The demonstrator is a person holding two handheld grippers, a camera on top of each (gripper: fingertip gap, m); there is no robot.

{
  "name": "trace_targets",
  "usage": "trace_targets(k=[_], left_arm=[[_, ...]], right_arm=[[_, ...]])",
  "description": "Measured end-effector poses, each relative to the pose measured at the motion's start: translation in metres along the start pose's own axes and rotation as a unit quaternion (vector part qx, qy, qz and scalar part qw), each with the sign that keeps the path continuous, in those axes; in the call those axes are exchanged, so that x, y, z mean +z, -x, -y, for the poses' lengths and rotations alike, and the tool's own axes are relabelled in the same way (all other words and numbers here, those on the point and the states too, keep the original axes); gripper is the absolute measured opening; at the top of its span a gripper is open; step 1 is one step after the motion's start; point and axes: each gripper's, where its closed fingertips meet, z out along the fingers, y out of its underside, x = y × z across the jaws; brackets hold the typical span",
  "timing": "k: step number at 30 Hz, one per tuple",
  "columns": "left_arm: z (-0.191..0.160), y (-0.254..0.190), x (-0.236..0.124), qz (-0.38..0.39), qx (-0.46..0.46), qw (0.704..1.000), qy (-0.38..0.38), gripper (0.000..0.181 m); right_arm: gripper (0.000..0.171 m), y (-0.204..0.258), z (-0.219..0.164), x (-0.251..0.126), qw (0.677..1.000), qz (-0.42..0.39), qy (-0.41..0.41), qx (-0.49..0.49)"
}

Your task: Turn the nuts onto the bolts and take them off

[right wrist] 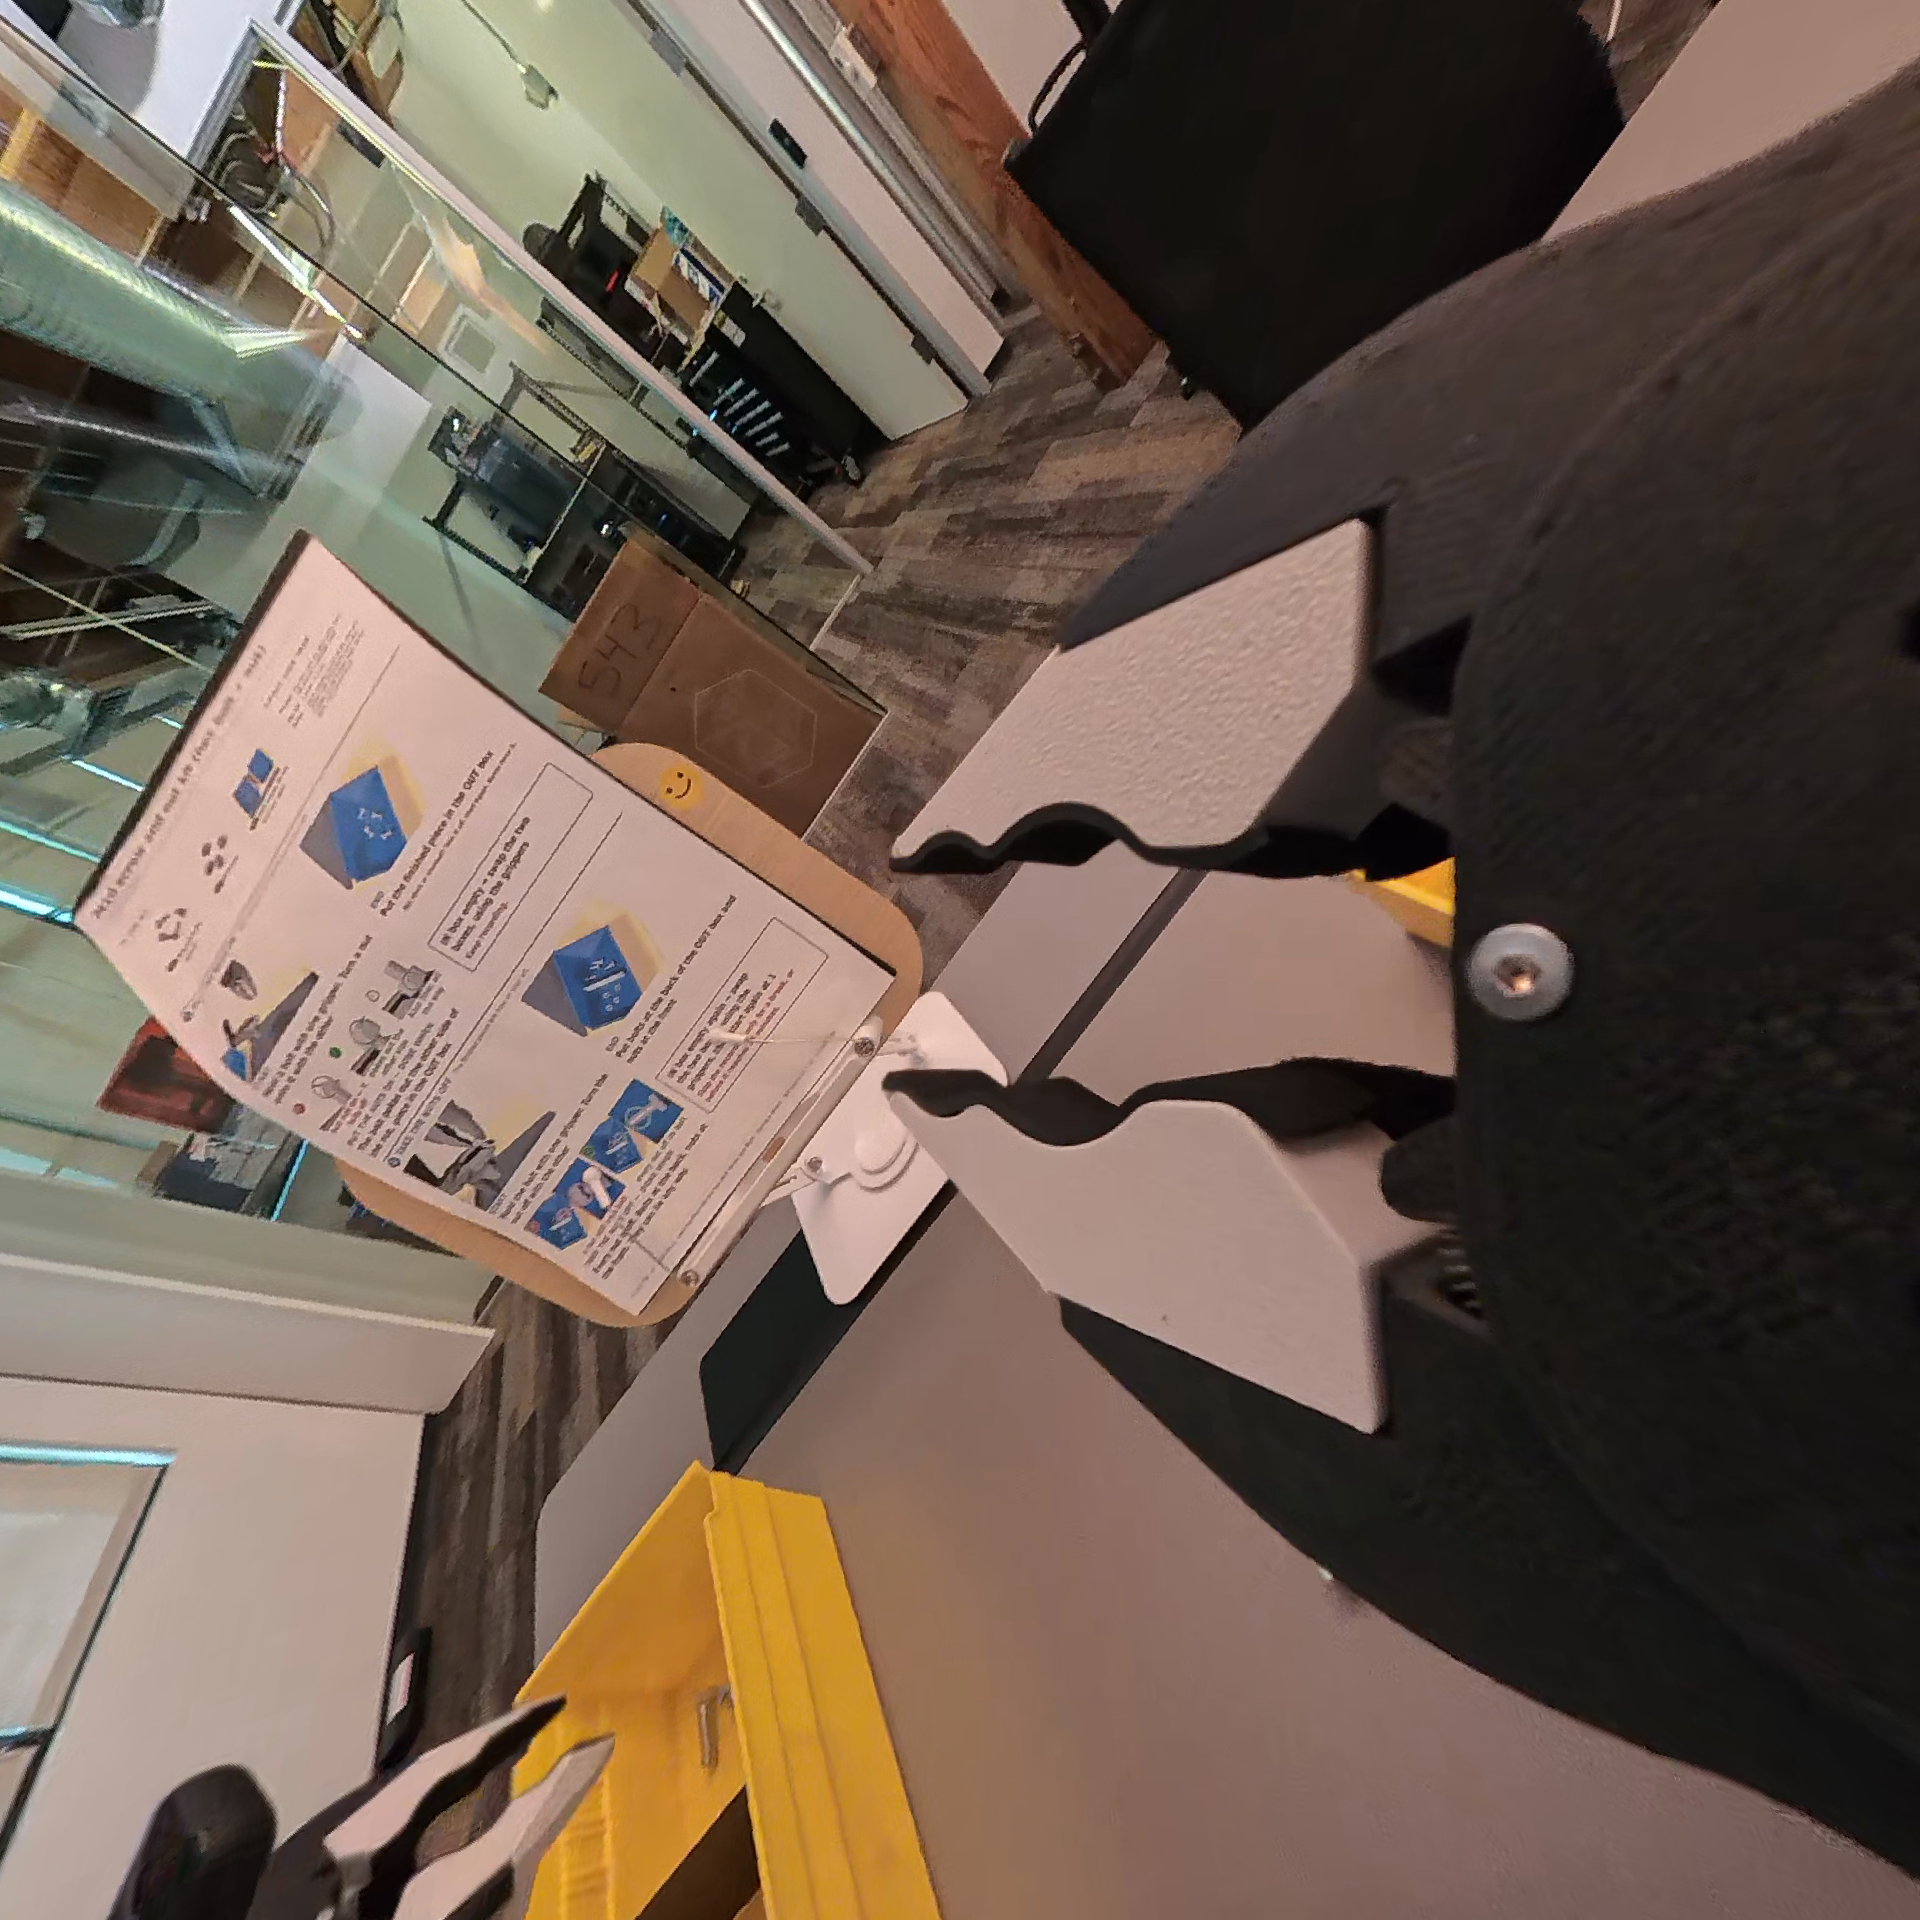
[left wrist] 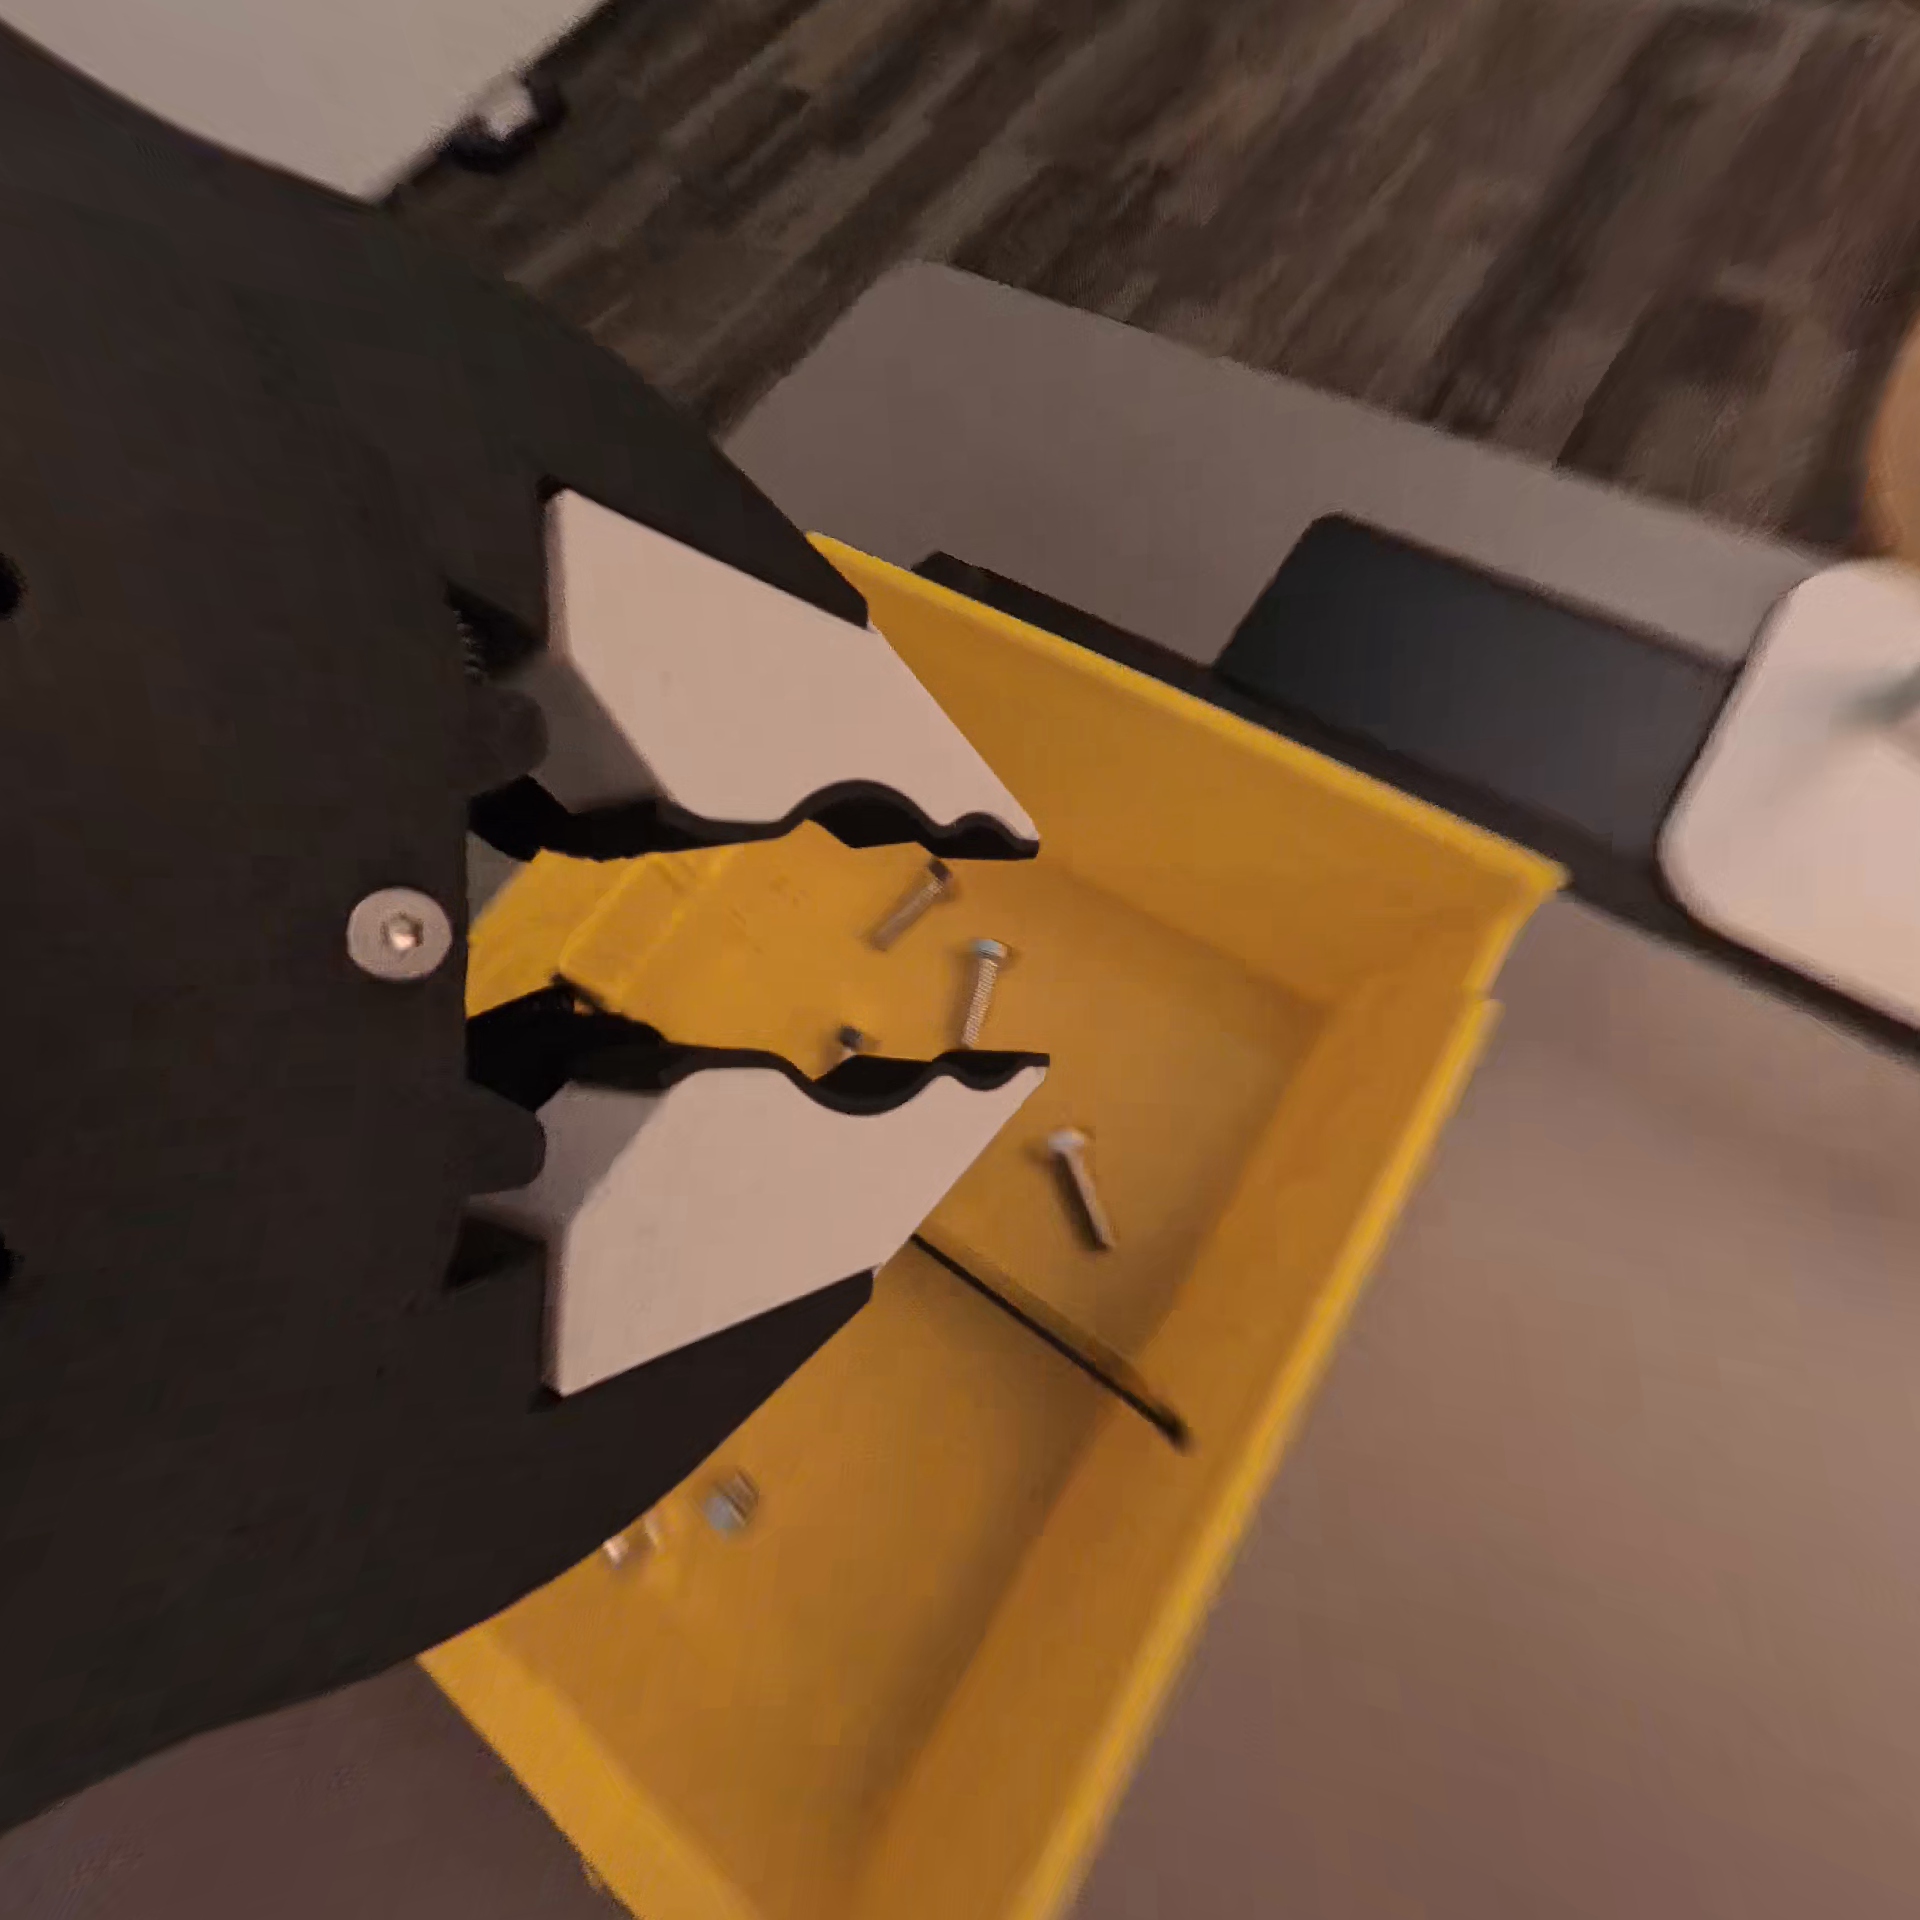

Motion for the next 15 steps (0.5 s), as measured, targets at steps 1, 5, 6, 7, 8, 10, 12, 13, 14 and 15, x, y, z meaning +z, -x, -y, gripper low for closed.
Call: trace_targets(k=[1,5,6,7,8,10,12,13,14,15], left_arm=[[-0.012,0.004,0.010,-0.004,0.030,0.999,0.034,0.035],[-0.034,0.011,0.040,-0.036,0.097,0.991,0.089,0.028],[-0.036,0.011,0.047,-0.048,0.099,0.989,0.095,0.027],[-0.040,0.010,0.055,-0.062,0.101,0.987,0.104,0.027],[-0.045,0.009,0.062,-0.074,0.107,0.985,0.117,0.024],[-0.056,0.005,0.074,-0.093,0.125,0.977,0.142,0.021],[-0.066,0.003,0.084,-0.103,0.139,0.971,0.164,0.018],[-0.069,0.003,0.089,-0.106,0.140,0.970,0.170,0.018],[-0.071,0.004,0.092,-0.108,0.138,0.969,0.174,0.017],[-0.073,0.005,0.095,-0.110,0.137,0.968,0.179,0.015]], right_arm=[[0.037,0.000,-0.002,0.003,1.000,-0.003,0.006,-0.006],[0.037,0.004,-0.013,0.015,0.999,-0.008,0.040,-0.029],[0.037,0.005,-0.015,0.018,0.998,-0.011,0.048,-0.037],[0.037,0.005,-0.017,0.020,0.997,-0.014,0.054,-0.045],[0.037,0.005,-0.019,0.022,0.997,-0.017,0.060,-0.050],[0.037,0.006,-0.021,0.025,0.996,-0.017,0.066,-0.054],[0.037,0.008,-0.022,0.027,0.996,-0.014,0.068,-0.055],[0.037,0.008,-0.022,0.028,0.996,-0.013,0.070,-0.055],[0.037,0.008,-0.023,0.029,0.996,-0.013,0.073,-0.057],[0.037,0.009,-0.025,0.030,0.995,-0.014,0.076,-0.058]])
